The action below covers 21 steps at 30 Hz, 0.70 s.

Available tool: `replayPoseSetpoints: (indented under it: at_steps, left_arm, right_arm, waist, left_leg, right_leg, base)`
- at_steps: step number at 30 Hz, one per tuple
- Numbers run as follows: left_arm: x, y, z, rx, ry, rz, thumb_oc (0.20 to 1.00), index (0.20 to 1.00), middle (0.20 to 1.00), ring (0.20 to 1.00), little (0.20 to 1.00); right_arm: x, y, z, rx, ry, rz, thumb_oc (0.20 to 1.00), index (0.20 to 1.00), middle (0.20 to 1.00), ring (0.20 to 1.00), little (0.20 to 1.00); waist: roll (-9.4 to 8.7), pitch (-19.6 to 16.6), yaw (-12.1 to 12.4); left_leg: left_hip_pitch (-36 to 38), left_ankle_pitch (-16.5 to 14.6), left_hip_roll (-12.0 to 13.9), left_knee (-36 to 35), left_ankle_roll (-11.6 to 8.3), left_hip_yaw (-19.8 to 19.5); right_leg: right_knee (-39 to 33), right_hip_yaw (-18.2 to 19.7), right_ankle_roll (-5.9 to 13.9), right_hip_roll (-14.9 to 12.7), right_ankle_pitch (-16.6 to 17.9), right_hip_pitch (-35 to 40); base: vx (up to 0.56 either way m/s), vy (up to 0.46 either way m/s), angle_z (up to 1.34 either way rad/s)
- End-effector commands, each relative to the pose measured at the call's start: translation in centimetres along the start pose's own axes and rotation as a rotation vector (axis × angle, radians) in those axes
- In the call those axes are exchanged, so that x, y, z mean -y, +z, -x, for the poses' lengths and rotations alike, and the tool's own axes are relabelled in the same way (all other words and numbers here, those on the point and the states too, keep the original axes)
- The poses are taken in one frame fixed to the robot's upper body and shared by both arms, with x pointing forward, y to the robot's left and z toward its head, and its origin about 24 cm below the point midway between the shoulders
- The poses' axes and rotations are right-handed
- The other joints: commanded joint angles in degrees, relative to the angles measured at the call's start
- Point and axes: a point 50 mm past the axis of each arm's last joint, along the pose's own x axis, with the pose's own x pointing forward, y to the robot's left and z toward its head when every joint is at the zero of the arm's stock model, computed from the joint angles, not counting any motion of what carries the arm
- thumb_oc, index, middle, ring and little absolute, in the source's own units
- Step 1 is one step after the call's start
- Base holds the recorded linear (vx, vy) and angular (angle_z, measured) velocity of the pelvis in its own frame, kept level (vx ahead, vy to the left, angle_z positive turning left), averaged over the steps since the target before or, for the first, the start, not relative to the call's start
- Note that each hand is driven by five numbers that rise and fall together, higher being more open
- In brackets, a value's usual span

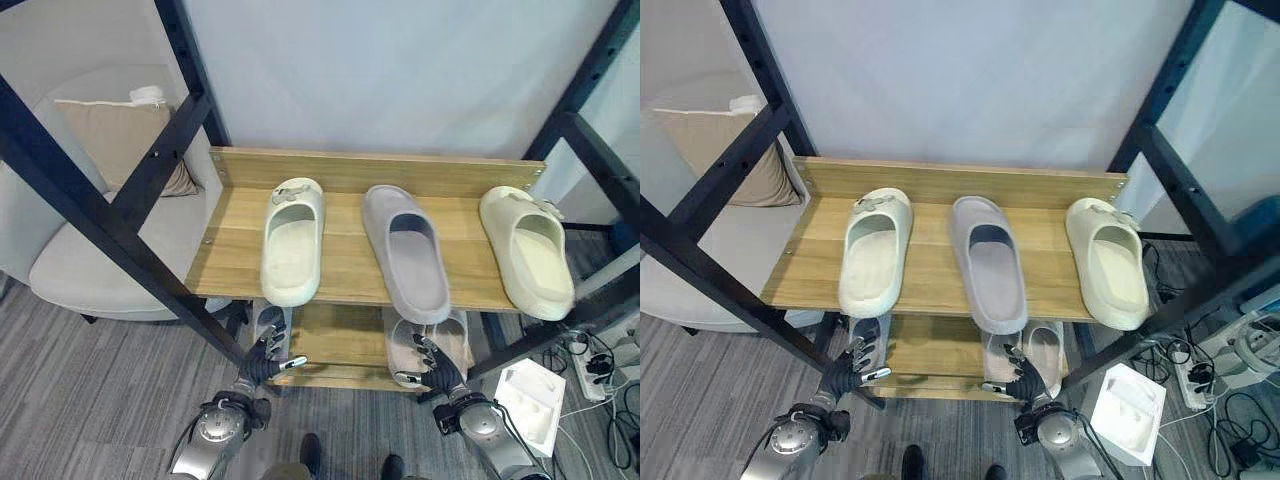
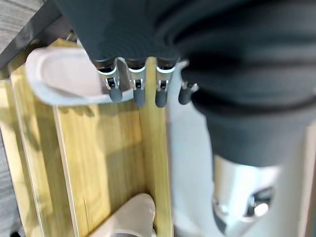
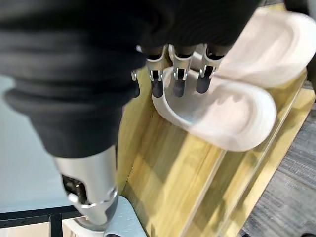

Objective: Arrange the slippers neatly on the shoe rack.

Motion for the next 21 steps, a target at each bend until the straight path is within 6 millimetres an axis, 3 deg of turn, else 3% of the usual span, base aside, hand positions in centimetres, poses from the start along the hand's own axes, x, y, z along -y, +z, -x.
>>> replayPoseSetpoints:
  at_steps: [1, 5, 9, 12, 16, 21]
  left_arm:
    - [0.0, 2.5, -1.2, 0.118, 0.004, -0.019, 1.000, 1.000, 1.000, 1.000, 1.000]
    - [0.7, 2.9, -1.7, 0.131, -0.008, -0.013, 1.000, 1.000, 1.000, 1.000, 1.000]
    - [1.0, 3.5, -2.1, 0.155, -0.023, 0.001, 1.000, 1.000, 1.000, 1.000, 1.000]
    - [1.6, 3.2, -1.9, 0.147, -0.032, 0.009, 1.000, 1.000, 1.000, 1.000, 1.000]
    - [1.7, 3.3, -2.0, 0.149, -0.029, -0.006, 1.000, 1.000, 1.000, 1.000, 1.000]
    - [1.2, 3.1, -1.8, 0.154, 0.004, -0.033, 1.000, 1.000, 1.000, 1.000, 1.000]
  right_arm:
    - [1.4, 2.7, -0.4, 0.136, -0.017, 0.041, 1.000, 1.000, 1.000, 1.000, 1.000]
    - [2.0, 3.1, -0.4, 0.151, -0.033, 0.046, 1.000, 1.000, 1.000, 1.000, 1.000]
    - [2.3, 3.2, -0.2, 0.160, -0.033, 0.066, 1.000, 1.000, 1.000, 1.000, 1.000]
    - [2.5, 3.4, 0.0, 0.173, -0.045, 0.092, 1.000, 1.000, 1.000, 1.000, 1.000]
    - [2.7, 4.9, 0.6, 0.255, -0.060, 0.182, 1.000, 1.000, 1.000, 1.000, 1.000]
    - [3.1, 7.3, 3.2, 0.427, -0.093, 0.405, 1.000, 1.000, 1.000, 1.000, 1.000]
  waist:
    - [0.11, 1.64, -0.33]
    - [0.44, 2.91, -0.86]
    - [0.02, 2.42, -0.79]
    - [0.94, 1.61, -1.84]
    - [1.70, 0.84, -2.77]
    - [1.38, 0.85, -3.83]
  left_leg:
    - [0.97, -7.90, 0.21, 0.00, -0.21, -3.23]
    - [-1.73, -5.49, 0.41, 0.47, -1.99, -4.96]
    - [-2.01, -10.10, -1.05, 5.12, -1.08, -6.01]
    - [-0.62, -10.09, -0.48, 4.21, -0.83, -3.95]
    - [2.25, -9.47, -0.03, 1.05, -0.68, -2.46]
    - [4.16, -10.36, 0.04, 0.19, 0.07, -1.51]
  right_leg:
    - [0.16, -0.72, -2.78, 2.90, -10.76, 1.43]
    - [0.16, -2.72, -3.87, 3.23, -11.33, 0.66]
    - [0.16, -3.55, -4.21, 2.52, -11.00, -0.03]
    - [0.16, -2.77, -4.24, 3.02, -11.17, -0.37]
    - [0.16, -2.42, -3.90, 3.22, -11.11, 0.27]
    - [0.16, -0.87, -3.28, 3.07, -10.52, 1.08]
  base:
    - [-0.12, -0.235, 0.16]
    - [-0.14, -0.159, 0.16]
    - [-0.08, -0.057, 0.25]
    - [-0.02, 0.054, 0.01]
    - [0.01, 0.059, 0.00]
    - [0.02, 0.059, -0.09]
